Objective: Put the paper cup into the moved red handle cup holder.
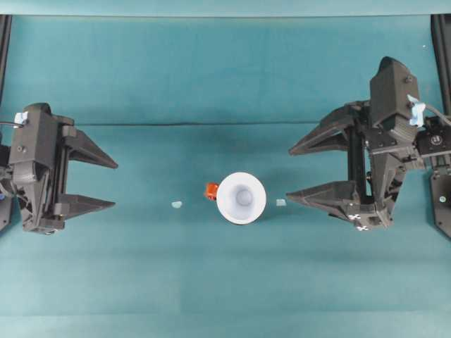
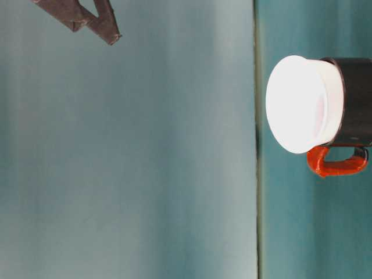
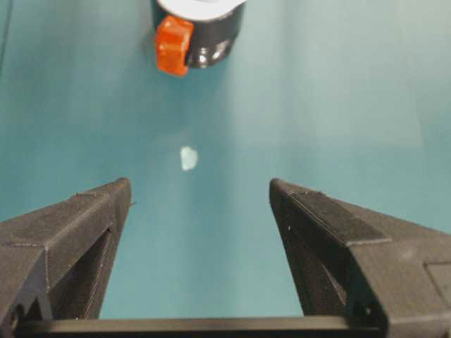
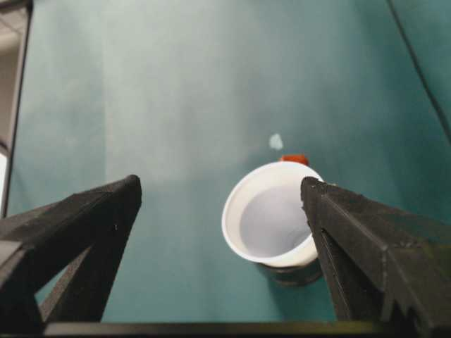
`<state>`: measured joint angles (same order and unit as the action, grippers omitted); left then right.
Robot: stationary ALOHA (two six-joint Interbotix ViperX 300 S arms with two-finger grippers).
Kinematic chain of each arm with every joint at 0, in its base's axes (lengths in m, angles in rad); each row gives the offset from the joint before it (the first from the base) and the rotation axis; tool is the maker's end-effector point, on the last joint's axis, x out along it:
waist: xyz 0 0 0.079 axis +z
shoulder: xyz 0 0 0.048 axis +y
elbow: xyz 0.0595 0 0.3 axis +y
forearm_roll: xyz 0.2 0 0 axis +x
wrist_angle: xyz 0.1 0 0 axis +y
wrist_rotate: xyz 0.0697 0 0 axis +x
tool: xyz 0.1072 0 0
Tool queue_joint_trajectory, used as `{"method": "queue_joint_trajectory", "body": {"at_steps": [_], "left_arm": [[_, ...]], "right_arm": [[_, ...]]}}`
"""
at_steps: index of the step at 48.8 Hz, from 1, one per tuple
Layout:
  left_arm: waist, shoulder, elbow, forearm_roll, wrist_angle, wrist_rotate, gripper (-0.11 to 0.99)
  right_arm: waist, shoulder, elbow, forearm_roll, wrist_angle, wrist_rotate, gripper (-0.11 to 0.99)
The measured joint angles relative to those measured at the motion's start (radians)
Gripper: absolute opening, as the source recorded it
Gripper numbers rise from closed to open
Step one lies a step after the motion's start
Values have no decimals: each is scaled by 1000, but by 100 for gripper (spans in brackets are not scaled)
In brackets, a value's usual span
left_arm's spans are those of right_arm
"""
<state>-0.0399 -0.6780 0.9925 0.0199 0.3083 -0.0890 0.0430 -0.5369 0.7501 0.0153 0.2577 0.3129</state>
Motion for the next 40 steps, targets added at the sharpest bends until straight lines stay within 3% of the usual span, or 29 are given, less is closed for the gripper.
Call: {"method": "queue_joint_trajectory", "body": {"at_steps": [14,40], "left_arm": [[0,2,0,0,0,0,86],[0,3,2,0,0,0,86]], "right_arm": [[0,2,-26,0,38,0,70],[2,-3,-28,0,37,0,70]]}}
